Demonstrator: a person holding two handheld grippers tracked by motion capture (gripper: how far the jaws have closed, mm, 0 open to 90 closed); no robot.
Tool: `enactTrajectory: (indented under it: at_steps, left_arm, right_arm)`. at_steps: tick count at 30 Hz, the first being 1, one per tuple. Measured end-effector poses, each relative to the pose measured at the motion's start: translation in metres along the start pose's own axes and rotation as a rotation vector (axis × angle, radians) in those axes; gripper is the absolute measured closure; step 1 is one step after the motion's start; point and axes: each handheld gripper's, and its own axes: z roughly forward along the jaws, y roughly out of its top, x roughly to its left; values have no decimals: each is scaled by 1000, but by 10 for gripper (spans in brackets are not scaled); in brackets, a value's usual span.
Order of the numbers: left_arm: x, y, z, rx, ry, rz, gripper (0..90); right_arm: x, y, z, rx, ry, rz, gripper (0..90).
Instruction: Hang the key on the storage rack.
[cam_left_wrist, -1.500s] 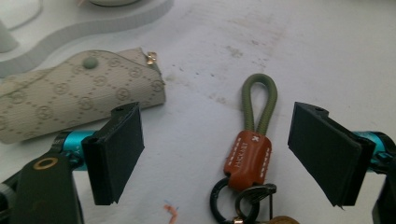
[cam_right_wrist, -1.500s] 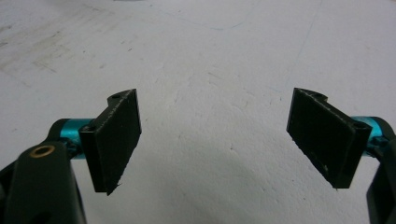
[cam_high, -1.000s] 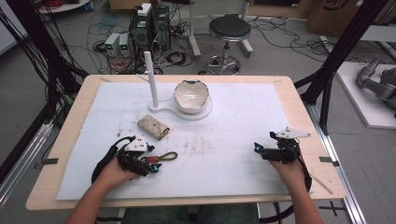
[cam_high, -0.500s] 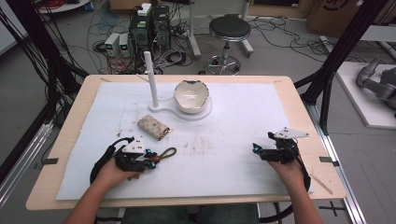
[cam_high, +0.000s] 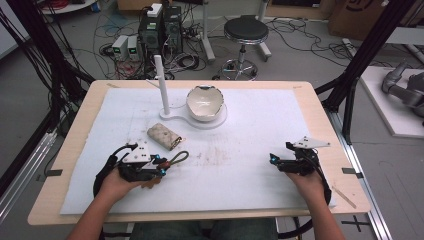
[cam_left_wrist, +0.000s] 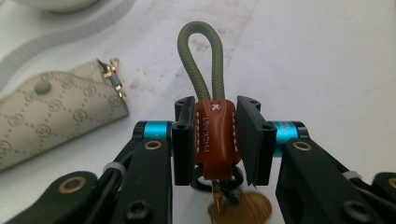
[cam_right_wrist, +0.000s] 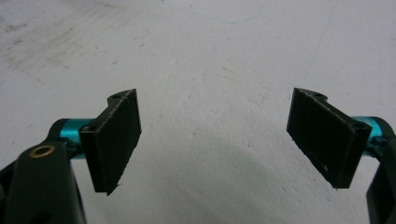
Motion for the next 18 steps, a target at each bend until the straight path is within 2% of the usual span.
enactTrajectory:
  at_steps: [2, 6, 8, 9, 14, 18]
  left_arm:
    - [0, 3, -3, -7, 4, 9, 684]
    - [2, 16, -17, -75, 39, 1, 684]
    - [3, 18, -20, -87, 44, -1, 684]
    - [5, 24, -25, -111, 73, -14, 684]
    - [10, 37, -39, -144, 128, -5, 684]
    - [19, 48, -52, -182, 185, -20, 683]
  right_arm:
    - [0, 0, 0, 1, 0, -1, 180]
    - [1, 1, -1, -3, -6, -1, 180]
    - [1, 1, -1, -5, -8, -4, 179]
    - [1, 1, -1, -6, -8, -5, 179]
    - [0, 3, -2, -13, -12, 0, 179]
    - [-1, 3, -2, -18, -16, -1, 179]
